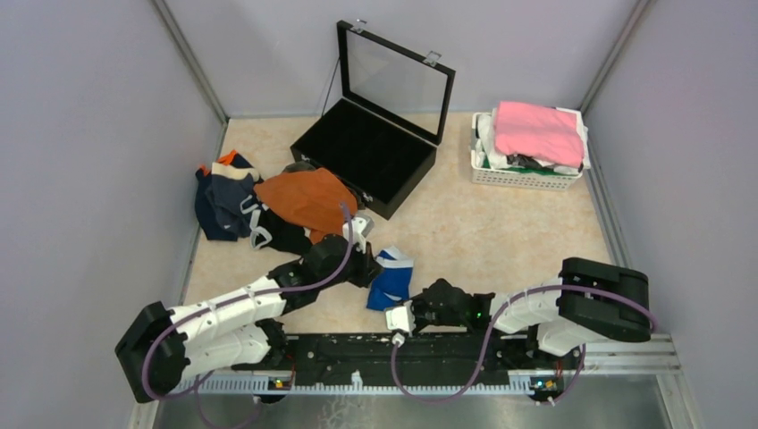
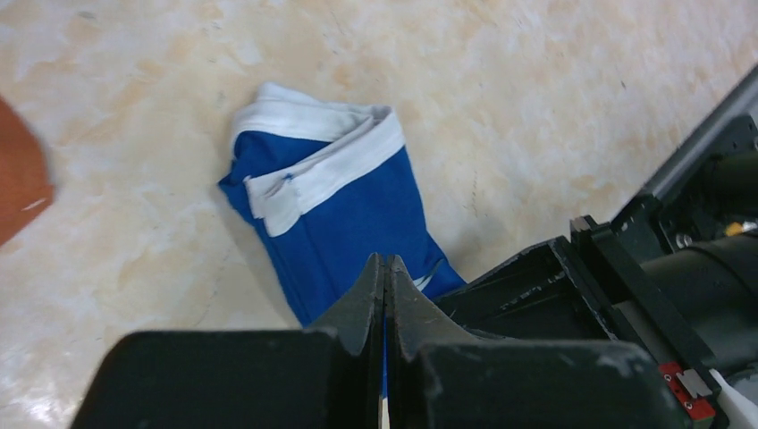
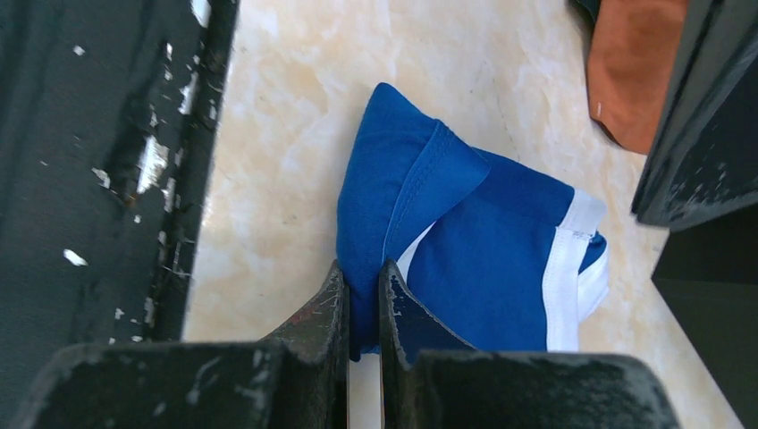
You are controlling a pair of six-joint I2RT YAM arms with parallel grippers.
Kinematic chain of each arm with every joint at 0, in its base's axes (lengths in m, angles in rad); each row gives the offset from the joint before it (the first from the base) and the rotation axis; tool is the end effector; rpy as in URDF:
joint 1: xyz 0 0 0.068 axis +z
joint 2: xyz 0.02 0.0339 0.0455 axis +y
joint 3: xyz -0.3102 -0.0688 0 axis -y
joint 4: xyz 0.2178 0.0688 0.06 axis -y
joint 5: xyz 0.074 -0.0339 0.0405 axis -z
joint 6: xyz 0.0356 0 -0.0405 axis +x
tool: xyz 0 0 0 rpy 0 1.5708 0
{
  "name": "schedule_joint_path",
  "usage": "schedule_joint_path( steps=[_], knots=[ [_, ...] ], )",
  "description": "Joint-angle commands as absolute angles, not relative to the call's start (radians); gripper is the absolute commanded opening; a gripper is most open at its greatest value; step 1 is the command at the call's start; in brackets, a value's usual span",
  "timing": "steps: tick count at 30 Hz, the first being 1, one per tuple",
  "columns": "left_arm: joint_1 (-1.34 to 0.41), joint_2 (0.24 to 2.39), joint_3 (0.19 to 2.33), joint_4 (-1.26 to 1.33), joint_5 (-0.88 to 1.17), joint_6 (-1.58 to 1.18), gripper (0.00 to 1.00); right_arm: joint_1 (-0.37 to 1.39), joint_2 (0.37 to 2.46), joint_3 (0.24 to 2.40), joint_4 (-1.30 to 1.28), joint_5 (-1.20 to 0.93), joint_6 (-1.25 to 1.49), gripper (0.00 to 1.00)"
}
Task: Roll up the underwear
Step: Roll the underwear to the center of the board.
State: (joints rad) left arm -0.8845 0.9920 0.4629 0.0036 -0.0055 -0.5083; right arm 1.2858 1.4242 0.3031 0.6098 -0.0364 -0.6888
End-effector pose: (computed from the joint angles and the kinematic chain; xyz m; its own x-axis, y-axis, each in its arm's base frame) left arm 0.1037 -0.1263 0.2601 -0.6527 0.0288 -0.7570 0.5184 0.7456 -0.4186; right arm 0.0603 0.2105 0.1967 0.5090 -0.5217 -0.6846 -0.8347 -0.1051 -0.5406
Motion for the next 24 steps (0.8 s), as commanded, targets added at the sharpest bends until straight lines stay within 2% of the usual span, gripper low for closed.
schedule_joint_path(
  steps=[1, 8, 24],
  knots=[
    [-0.885, 1.046, 0.445, 0.101, 0.182, -0.454, 0.0, 1.294, 1.4, 0.321, 0.638, -0.135, -0.568, 0.0],
    [-0.885, 1.082, 0.396, 0.126, 0.218, -0.459, 0.0, 1.26, 1.389, 0.346, 0.596, -0.178, -0.463, 0.0],
    [-0.885, 1.085, 0.287, 0.11, 0.156, -0.528, 0.0, 1.169, 1.367, 0.366, 0.531, -0.27, -0.358, 0.0]
  ],
)
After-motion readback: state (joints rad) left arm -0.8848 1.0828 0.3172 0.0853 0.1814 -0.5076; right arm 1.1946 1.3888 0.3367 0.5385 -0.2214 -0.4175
